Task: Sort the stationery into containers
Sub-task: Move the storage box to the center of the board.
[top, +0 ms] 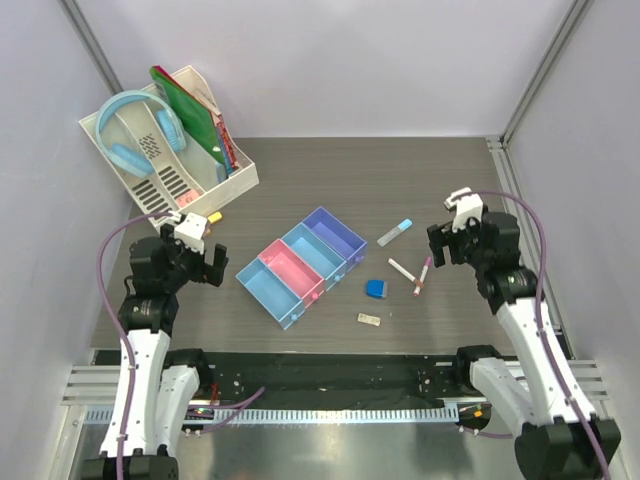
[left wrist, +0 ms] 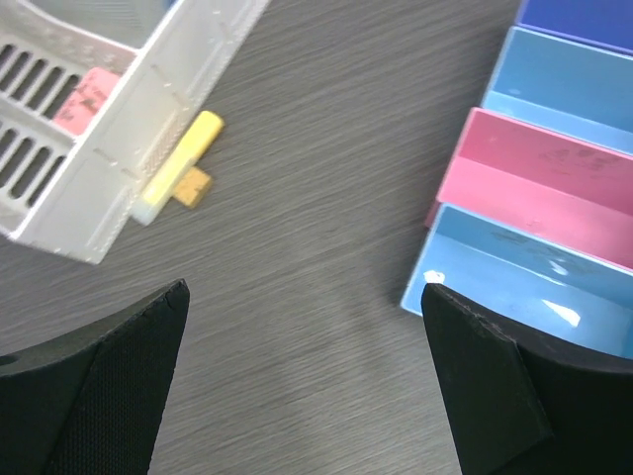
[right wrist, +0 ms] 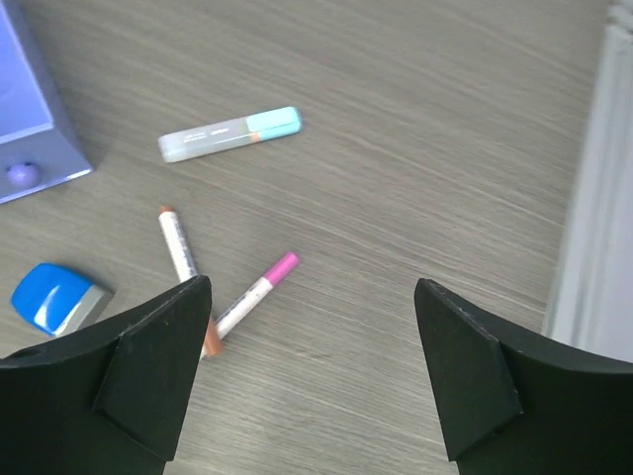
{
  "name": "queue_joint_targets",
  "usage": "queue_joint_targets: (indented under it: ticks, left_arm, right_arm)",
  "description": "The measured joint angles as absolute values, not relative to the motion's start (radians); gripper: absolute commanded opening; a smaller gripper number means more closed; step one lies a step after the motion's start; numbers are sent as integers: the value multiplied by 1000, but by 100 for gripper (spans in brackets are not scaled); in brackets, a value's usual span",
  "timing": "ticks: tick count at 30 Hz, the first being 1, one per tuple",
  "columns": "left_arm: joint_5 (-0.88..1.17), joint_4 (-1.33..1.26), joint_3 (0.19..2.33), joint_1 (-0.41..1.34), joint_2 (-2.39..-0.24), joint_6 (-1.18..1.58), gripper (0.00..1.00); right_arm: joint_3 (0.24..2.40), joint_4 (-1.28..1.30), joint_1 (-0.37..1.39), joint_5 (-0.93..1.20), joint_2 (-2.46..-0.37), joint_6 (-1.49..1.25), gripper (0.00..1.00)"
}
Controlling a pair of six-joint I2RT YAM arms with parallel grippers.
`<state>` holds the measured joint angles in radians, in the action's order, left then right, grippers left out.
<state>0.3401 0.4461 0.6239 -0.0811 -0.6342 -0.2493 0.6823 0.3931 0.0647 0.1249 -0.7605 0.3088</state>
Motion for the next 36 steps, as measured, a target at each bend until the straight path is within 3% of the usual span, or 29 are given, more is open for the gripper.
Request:
queue_joint_targets:
  ticks: [6,11,17,25,36]
  left_arm:
    - [447,450,661,-69,-764,-271,100]
    - [449,467,708,-16,-895,-299,100]
    - [437,492,759,112,-931,-323,100]
    - [340,490,748,227,-1004,-349,99]
    - [203,479,721,230,-1063,-405,99]
  right_arm:
    - [948,480,105,223,-1094,316,85]
    - [1092,486,226,231,-1248,308,86]
    - [1263,444,373,252,-1485,273,85]
    - [1388,417,413,244,-1809,229,85]
    - [1555,403,457,204,-1905,233,86]
